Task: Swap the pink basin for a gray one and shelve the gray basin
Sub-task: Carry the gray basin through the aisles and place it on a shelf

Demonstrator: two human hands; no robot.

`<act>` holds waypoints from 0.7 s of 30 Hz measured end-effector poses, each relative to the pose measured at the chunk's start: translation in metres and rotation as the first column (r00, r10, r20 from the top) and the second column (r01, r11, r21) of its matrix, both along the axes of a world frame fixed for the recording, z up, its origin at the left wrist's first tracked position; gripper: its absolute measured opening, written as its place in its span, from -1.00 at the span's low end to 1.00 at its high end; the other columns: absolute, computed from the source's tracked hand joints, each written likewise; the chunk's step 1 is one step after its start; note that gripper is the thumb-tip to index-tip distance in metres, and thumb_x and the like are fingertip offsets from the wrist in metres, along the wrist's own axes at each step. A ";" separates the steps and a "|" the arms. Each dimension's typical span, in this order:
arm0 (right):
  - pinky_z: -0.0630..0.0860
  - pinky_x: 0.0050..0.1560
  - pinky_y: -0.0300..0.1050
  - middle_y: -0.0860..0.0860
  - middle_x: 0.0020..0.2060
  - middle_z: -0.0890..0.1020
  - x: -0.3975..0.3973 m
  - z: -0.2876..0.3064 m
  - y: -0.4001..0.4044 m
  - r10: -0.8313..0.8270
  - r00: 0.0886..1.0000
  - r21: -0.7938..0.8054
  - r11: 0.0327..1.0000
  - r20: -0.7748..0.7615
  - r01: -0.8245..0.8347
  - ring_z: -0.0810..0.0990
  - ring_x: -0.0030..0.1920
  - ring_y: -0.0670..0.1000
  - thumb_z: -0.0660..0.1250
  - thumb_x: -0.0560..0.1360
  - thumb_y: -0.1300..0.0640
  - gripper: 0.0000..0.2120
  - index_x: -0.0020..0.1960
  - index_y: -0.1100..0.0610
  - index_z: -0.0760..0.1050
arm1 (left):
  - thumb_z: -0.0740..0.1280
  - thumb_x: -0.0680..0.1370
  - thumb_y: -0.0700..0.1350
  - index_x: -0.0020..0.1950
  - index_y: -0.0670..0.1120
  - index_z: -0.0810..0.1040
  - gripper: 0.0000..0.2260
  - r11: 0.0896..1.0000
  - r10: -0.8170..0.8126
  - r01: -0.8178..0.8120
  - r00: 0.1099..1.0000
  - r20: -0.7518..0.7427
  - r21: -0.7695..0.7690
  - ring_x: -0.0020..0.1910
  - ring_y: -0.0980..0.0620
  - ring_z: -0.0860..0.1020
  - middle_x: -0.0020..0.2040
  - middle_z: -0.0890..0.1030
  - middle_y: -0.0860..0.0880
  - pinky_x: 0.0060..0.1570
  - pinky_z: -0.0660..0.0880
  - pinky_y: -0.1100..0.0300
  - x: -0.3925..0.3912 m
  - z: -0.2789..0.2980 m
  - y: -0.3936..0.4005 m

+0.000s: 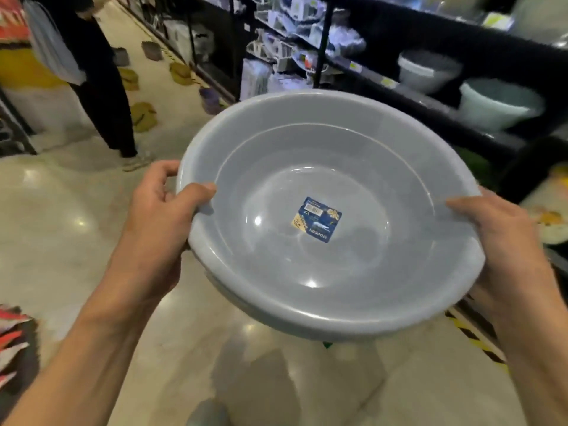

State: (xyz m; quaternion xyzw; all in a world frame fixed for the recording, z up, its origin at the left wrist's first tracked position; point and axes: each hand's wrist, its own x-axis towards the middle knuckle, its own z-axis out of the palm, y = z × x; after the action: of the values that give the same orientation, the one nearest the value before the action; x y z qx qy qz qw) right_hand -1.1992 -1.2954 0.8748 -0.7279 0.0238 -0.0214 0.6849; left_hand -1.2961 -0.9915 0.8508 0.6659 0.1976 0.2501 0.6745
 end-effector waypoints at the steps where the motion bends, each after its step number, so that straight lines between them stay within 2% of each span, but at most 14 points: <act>1: 0.65 -0.26 0.23 0.09 -0.15 0.74 0.007 -0.003 -0.006 -0.029 1.000 0.009 1.000 -0.008 0.029 0.73 -0.18 0.22 0.36 0.42 0.14 -0.82 -0.10 -0.06 0.70 | 0.39 0.42 -0.09 0.01 0.06 0.54 -0.81 0.999 -0.040 0.040 0.999 -0.007 0.001 -0.42 -0.03 0.65 -0.34 0.68 0.01 -0.53 0.55 0.13 0.017 -0.001 -0.003; 3: 0.64 -0.29 0.12 0.07 -0.14 0.74 0.020 -0.009 -0.015 -0.086 0.996 0.017 0.996 -0.027 0.087 0.73 -0.18 0.19 0.36 0.41 0.13 -0.79 -0.01 -0.04 0.69 | 0.39 0.41 -0.10 -0.02 0.06 0.54 -0.83 0.995 -0.099 0.099 0.995 -0.021 0.008 -0.41 -0.06 0.63 -0.35 0.67 -0.01 -0.48 0.53 0.09 0.050 -0.003 -0.006; 7: 0.62 -0.37 -0.04 0.02 -0.15 0.75 0.050 -0.022 -0.021 -0.205 0.978 0.041 0.977 -0.046 0.207 0.74 -0.18 0.12 0.37 0.43 0.16 -0.79 0.01 -0.02 0.68 | 0.40 0.45 -0.15 -0.07 0.06 0.55 -0.87 0.983 -0.183 0.184 0.983 -0.032 0.022 -0.43 -0.06 0.59 -0.36 0.64 -0.03 -0.46 0.52 0.10 0.122 -0.009 -0.004; 10: 0.63 -0.32 -0.04 0.01 -0.13 0.75 0.079 -0.027 -0.018 -0.300 0.952 0.043 0.952 -0.053 0.303 0.74 -0.16 0.10 0.37 0.43 0.18 -0.77 0.04 -0.01 0.67 | 0.38 0.51 -0.21 -0.06 0.06 0.55 -0.84 0.963 -0.268 0.268 0.963 -0.039 0.008 -0.32 -0.17 0.57 -0.22 0.62 -0.19 -0.29 0.53 -0.18 0.175 -0.014 -0.001; 11: 0.64 -0.32 -0.04 0.00 -0.13 0.75 0.089 -0.027 -0.016 -0.326 0.944 0.038 0.944 -0.051 0.328 0.74 -0.16 0.09 0.37 0.42 0.17 -0.78 0.02 -0.02 0.67 | 0.37 0.52 -0.23 -0.06 0.06 0.54 -0.83 0.955 -0.296 0.296 0.954 -0.040 0.000 -0.30 -0.19 0.56 -0.19 0.61 -0.23 -0.26 0.52 -0.22 0.193 -0.015 0.001; 14: 0.62 -0.29 -0.03 -0.01 -0.12 0.75 0.120 -0.028 -0.011 -0.381 0.923 0.031 0.923 -0.052 0.383 0.74 -0.15 0.09 0.37 0.41 0.16 -0.78 0.00 -0.04 0.68 | 0.38 0.50 -0.21 -0.07 0.07 0.54 -0.84 0.928 -0.372 0.372 0.927 -0.054 -0.010 -0.33 -0.16 0.56 -0.21 0.60 -0.22 -0.30 0.51 -0.11 0.248 -0.015 0.007; 17: 0.60 -0.26 -0.02 -0.01 -0.11 0.75 0.149 -0.030 -0.007 -0.416 0.908 0.028 0.908 -0.054 0.418 0.74 -0.14 0.09 0.36 0.42 0.17 -0.76 -0.03 -0.09 0.70 | 0.40 0.41 -0.12 -0.09 0.14 0.55 -0.84 0.904 -0.427 0.426 0.901 -0.078 -0.027 -0.41 -0.08 0.58 -0.32 0.62 -0.06 -0.40 0.51 0.05 0.299 -0.015 0.012; 19: 0.61 -0.26 -0.03 -0.01 -0.10 0.75 0.168 -0.033 -0.005 -0.428 0.902 0.031 0.903 -0.055 0.430 0.74 -0.14 0.08 0.35 0.43 0.18 -0.74 -0.01 -0.10 0.70 | 0.39 0.38 -0.09 -0.13 0.19 0.55 -0.83 0.889 -0.457 0.457 0.884 -0.098 -0.025 -0.43 -0.04 0.59 -0.37 0.63 0.00 -0.47 0.51 0.08 0.329 -0.016 0.013; 21: 0.62 -0.27 -0.04 -0.01 -0.09 0.75 0.189 -0.037 -0.006 -0.442 0.895 0.036 0.895 -0.063 0.445 0.74 -0.13 0.08 0.35 0.43 0.18 -0.73 0.02 -0.10 0.69 | 0.39 0.37 -0.09 -0.14 0.19 0.56 -0.83 0.876 -0.482 0.483 0.870 -0.108 -0.019 -0.44 -0.04 0.60 -0.34 0.65 -0.04 -0.53 0.51 0.09 0.359 -0.018 0.012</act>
State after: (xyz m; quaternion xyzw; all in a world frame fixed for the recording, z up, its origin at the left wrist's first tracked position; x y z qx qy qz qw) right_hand -1.0102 -1.3011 0.8382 -0.6863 0.2078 -0.1571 0.6790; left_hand -0.9373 -0.9798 0.8330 0.7099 0.0608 0.0380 0.7007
